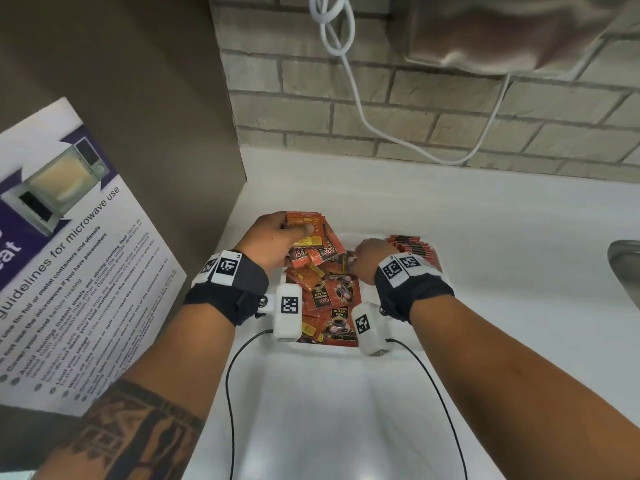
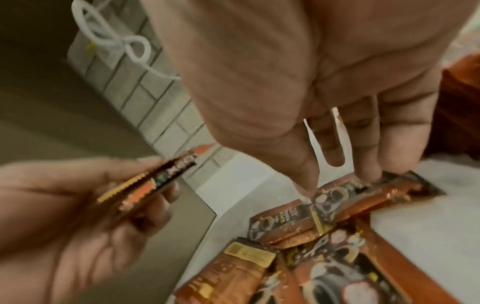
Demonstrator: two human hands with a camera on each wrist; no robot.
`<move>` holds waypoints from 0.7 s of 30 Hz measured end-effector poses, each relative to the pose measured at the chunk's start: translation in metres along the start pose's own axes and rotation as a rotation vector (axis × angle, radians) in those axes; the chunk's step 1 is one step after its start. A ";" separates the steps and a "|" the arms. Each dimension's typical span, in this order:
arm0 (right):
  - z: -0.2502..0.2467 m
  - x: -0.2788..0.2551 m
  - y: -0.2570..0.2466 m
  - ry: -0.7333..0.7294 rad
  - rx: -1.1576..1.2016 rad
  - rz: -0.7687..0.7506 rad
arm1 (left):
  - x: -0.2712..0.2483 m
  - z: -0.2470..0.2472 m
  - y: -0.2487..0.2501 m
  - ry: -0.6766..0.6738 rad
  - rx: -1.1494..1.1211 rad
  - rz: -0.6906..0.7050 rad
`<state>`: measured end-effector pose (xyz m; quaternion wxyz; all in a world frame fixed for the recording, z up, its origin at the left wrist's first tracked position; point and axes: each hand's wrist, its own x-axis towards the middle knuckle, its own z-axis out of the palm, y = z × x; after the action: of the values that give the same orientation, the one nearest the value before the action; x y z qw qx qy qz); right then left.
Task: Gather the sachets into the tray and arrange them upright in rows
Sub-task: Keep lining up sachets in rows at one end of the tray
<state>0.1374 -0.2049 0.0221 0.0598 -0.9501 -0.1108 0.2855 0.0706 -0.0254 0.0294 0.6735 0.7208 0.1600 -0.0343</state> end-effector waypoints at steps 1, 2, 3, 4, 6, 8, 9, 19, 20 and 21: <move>-0.003 0.001 -0.002 0.003 -0.045 -0.010 | -0.001 -0.002 0.000 -0.008 0.016 0.006; -0.006 0.004 -0.003 0.021 -0.102 -0.036 | -0.001 -0.003 0.001 -0.014 0.027 0.011; -0.008 0.005 -0.003 0.028 -0.135 -0.037 | -0.002 -0.004 0.001 -0.016 0.034 0.012; -0.009 0.008 -0.004 0.027 -0.157 -0.029 | -0.002 -0.005 0.001 -0.018 0.034 0.010; -0.008 0.012 -0.004 0.012 -0.208 -0.028 | -0.002 -0.007 0.002 -0.024 0.025 0.004; -0.006 0.012 -0.009 0.009 -0.267 -0.034 | -0.001 -0.009 0.002 -0.027 0.012 -0.002; -0.005 0.011 -0.011 0.010 -0.279 -0.034 | -0.001 -0.010 0.001 -0.027 0.009 -0.006; -0.003 0.002 -0.015 0.015 -0.334 -0.050 | 0.000 -0.014 -0.002 -0.045 0.012 -0.016; -0.003 0.002 -0.015 0.027 -0.316 -0.042 | 0.000 -0.014 -0.002 -0.045 0.008 -0.017; -0.001 0.004 -0.015 0.035 -0.303 -0.022 | 0.000 -0.015 -0.002 -0.046 0.005 -0.018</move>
<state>0.1387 -0.1895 0.0233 -0.0793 -0.9518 -0.1618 0.2483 0.0676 -0.0110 0.0285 0.6749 0.7200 0.1512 -0.0572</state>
